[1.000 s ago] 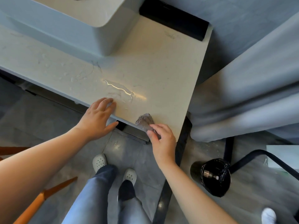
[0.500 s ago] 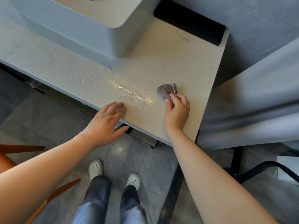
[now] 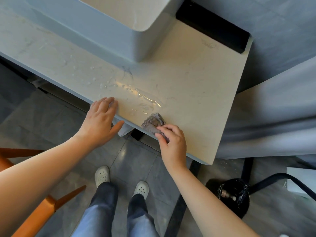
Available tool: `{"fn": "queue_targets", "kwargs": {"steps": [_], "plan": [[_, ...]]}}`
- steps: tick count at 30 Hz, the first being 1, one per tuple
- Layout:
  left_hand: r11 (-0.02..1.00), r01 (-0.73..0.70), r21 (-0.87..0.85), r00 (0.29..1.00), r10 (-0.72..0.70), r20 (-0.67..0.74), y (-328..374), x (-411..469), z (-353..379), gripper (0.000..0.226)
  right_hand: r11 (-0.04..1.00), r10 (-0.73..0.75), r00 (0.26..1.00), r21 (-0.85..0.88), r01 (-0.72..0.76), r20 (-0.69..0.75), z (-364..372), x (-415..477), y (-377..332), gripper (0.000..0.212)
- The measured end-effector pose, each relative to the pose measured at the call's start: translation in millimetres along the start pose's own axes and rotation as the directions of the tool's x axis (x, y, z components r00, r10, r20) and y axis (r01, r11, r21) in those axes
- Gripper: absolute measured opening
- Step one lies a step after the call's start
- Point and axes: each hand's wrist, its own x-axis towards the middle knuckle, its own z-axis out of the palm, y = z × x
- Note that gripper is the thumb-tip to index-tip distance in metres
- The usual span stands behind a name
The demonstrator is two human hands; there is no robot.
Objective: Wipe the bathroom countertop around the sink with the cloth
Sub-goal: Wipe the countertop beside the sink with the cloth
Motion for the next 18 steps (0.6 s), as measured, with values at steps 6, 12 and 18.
{"fn": "queue_targets", "kwargs": {"steps": [6,12,18], "plan": [[0.999,-0.038,0.008,0.998,0.038,0.049,-15,-1,4,0.081,0.994,0.086,0.980,0.081,-0.073,-0.181,-31,50,-15,0.024],[0.997,-0.078,0.016,0.995,0.077,0.064,-20,0,3,0.082,0.980,0.192,0.953,-0.012,-0.200,-0.232,-14,124,9,0.027],[0.991,-0.130,0.027,0.990,0.128,0.065,-28,1,-1,0.077,0.980,0.141,0.958,-0.099,-0.170,-0.248,13,111,11,0.026]]}}
